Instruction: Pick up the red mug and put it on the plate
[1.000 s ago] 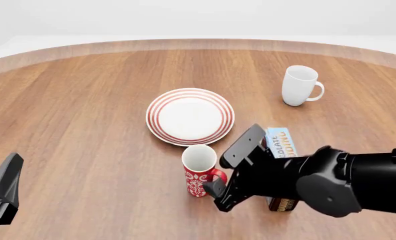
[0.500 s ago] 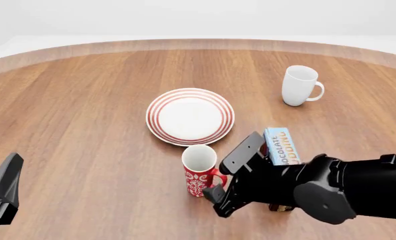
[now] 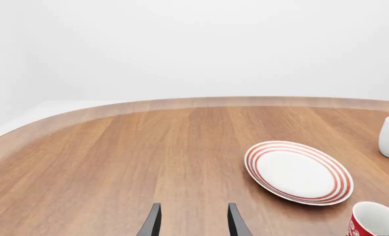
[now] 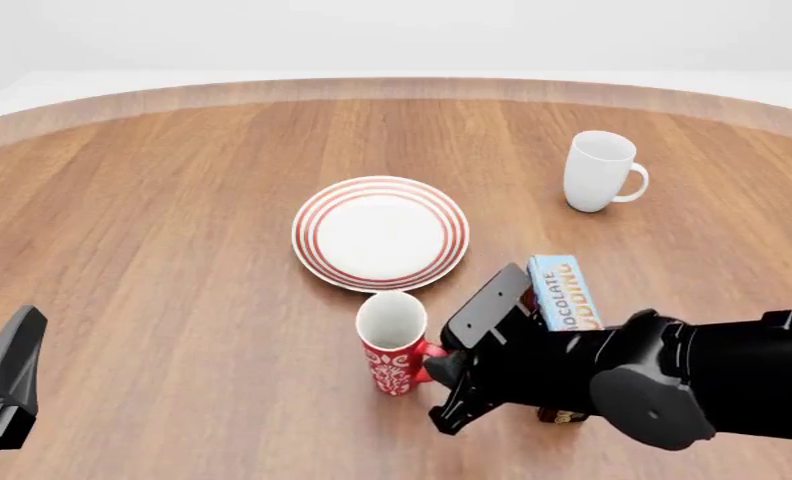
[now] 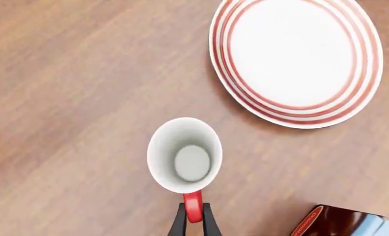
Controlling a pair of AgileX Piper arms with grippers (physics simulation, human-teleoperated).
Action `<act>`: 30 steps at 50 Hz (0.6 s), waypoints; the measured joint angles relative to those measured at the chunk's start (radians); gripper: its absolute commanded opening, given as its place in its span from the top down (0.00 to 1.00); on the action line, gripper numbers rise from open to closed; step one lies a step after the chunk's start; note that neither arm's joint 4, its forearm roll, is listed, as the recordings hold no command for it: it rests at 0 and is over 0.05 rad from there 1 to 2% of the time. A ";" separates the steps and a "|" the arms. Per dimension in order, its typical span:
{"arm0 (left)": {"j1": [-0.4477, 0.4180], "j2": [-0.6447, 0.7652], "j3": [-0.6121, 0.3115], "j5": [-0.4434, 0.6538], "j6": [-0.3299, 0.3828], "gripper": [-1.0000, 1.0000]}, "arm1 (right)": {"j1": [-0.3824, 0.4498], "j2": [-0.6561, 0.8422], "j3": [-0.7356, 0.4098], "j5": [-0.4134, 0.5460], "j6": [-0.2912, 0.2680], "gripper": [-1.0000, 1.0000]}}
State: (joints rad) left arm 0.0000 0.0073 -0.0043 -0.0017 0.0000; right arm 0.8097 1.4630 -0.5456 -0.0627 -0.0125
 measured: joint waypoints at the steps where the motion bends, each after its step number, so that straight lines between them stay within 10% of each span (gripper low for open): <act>1: 0.000 0.000 0.000 0.000 0.000 0.00 | -0.001 0.000 0.000 0.000 -0.002 1.00; 30: 0.000 0.000 0.000 0.000 0.000 0.00 | -0.030 -0.115 -0.042 0.083 -0.062 1.00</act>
State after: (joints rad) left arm 0.0000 0.0073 -0.0043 -0.0017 0.0000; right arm 0.7801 1.3477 -0.5880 0.0201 -0.0743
